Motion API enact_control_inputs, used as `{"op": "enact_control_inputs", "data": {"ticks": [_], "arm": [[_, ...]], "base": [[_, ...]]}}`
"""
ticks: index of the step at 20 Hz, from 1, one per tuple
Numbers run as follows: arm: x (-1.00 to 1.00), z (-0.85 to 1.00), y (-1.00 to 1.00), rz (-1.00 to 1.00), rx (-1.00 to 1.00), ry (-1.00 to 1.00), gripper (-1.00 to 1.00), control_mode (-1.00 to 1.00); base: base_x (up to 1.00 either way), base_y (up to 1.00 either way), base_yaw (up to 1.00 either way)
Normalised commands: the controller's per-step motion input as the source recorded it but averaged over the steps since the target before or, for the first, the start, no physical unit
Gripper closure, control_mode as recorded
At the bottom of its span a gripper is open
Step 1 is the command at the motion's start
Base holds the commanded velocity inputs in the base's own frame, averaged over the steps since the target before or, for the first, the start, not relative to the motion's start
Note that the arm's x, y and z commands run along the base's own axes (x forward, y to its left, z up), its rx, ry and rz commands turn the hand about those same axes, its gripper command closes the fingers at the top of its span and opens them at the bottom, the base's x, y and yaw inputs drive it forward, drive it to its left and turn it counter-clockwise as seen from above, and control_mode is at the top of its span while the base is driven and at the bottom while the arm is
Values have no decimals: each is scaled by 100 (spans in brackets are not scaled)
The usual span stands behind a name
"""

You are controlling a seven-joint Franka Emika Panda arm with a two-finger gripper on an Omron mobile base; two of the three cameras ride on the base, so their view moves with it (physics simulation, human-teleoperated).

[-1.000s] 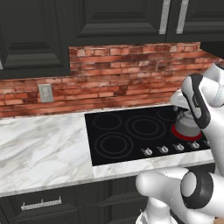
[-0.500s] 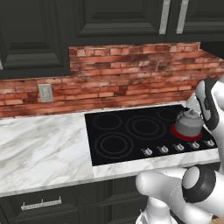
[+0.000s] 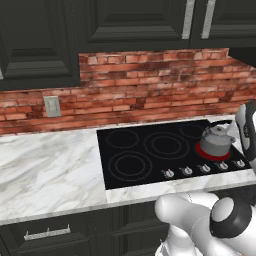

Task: Lower the heat of the kettle.

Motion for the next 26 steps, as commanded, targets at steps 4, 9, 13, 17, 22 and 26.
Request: {"op": "enact_control_inputs", "data": {"ticks": [4,9,13,17,22,26], "arm": [[-16,-1,-38,0,0,4,-100,-100],[-9,-19,-38,-3,0,5,-100,-100],[-3,-33,-30,-5,0,0,-100,-100],[0,-38,-32,-4,0,0,-100,-100],[0,-28,-12,-1,0,0,-100,-100],[1,-17,-8,0,-1,0,-100,-100]], "base": [[0,0,0],[0,0,0],[0,0,0],[0,0,0],[0,0,0],[0,0,0]]}}
